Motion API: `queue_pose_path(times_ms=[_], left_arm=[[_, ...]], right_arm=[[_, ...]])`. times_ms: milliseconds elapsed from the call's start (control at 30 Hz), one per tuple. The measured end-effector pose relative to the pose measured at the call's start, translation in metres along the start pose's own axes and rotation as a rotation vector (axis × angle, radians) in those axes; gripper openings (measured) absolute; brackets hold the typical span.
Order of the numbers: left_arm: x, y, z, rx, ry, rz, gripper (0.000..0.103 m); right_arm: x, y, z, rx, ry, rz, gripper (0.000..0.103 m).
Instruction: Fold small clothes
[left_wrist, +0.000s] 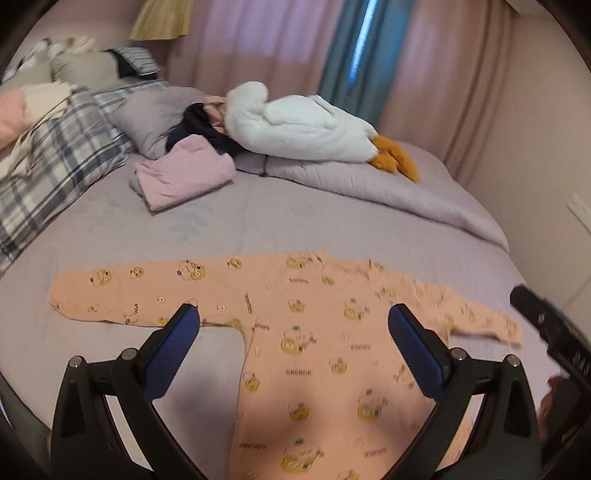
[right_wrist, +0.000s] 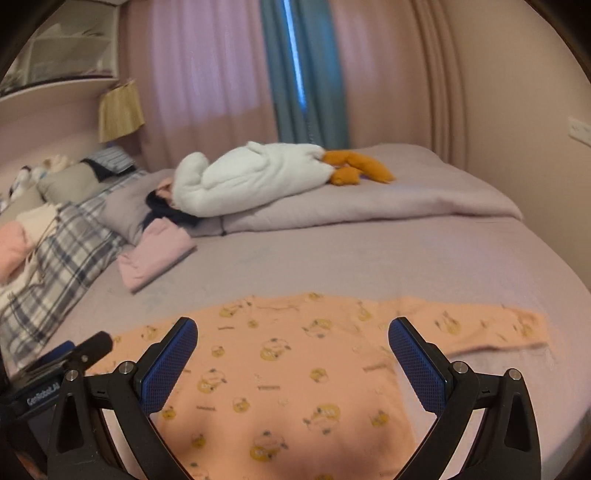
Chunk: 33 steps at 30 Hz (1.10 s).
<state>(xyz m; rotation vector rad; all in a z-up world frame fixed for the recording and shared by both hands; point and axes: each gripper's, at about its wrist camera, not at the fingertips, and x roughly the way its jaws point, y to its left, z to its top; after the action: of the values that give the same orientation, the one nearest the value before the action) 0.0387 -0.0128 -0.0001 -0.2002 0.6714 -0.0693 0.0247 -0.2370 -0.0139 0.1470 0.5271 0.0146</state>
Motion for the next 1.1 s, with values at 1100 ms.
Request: queue_pose_path(times_ms=[1100], left_arm=[[0.007,0.010,-0.038,0.026,0.053,-0.016,0.102]], right_arm=[[0.010,0.016,-0.022,0.023,0.052,-0.070,0.102]])
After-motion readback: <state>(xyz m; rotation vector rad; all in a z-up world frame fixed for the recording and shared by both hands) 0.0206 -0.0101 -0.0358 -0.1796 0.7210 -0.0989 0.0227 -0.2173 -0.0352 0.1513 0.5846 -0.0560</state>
